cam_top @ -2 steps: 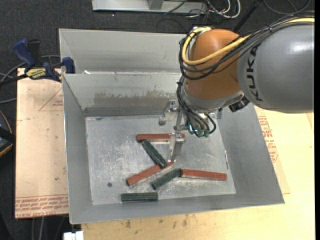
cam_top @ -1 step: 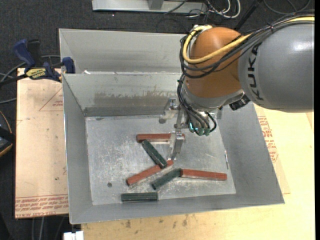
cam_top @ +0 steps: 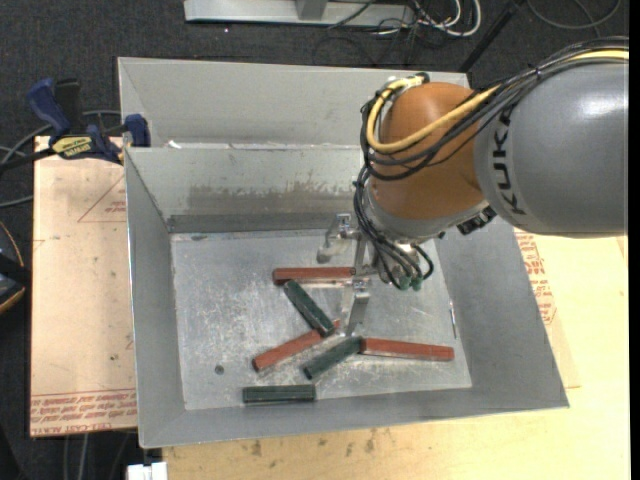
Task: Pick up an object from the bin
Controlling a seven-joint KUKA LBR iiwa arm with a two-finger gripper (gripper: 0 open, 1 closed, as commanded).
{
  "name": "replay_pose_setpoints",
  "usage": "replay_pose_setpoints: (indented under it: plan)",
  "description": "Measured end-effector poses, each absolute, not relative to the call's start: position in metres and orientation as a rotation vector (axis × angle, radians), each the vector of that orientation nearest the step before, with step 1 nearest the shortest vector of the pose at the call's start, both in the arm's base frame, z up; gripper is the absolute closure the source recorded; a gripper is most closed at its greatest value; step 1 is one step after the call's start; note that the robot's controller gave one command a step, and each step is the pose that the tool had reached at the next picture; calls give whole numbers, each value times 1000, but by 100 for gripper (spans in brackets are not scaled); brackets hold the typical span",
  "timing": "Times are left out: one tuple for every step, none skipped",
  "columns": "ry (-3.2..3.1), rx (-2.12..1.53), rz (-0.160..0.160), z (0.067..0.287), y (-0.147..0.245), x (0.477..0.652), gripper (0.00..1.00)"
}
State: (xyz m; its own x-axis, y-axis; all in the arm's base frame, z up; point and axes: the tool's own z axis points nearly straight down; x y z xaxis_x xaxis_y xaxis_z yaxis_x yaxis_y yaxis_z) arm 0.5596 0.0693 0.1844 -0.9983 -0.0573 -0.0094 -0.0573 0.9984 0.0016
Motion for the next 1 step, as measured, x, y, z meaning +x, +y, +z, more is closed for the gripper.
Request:
replay_pose_setpoints:
  plan:
    - [3105,-28,14,92,92,571,100]
